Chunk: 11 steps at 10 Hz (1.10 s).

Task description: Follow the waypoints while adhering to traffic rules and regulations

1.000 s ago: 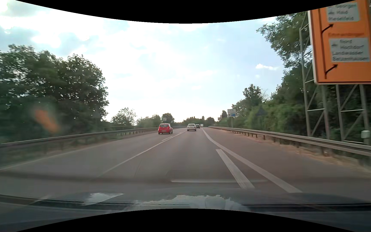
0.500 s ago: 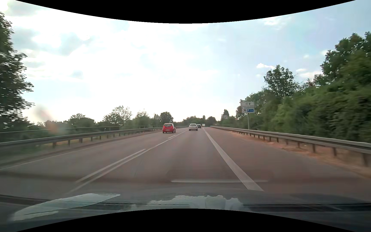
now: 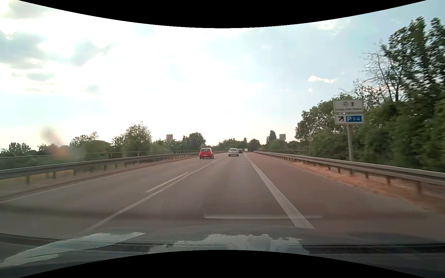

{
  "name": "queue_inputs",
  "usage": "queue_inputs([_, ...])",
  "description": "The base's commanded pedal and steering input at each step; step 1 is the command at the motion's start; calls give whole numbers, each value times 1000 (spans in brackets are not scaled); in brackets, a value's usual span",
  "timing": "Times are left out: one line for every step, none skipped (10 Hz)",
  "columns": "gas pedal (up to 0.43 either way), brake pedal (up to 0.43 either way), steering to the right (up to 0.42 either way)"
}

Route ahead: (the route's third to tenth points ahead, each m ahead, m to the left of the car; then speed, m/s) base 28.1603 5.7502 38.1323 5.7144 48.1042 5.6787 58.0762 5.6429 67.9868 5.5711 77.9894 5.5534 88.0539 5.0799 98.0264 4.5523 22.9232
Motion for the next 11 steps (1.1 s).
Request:
queue_inputs([169, 0, -3])
queue_inputs([169, 0, -3])
queue_inputs([169, 0, -2])
queue_inputs([169, 0, -2])
queue_inputs([169, 0, -2])
queue_inputs([169, 0, -1])
queue_inputs([169, 0, -1])
queue_inputs([169, 0, 0])
queue_inputs([177, 0, 0])
queue_inputs([177, 0, 0])
queue_inputs([177, 0, 0])
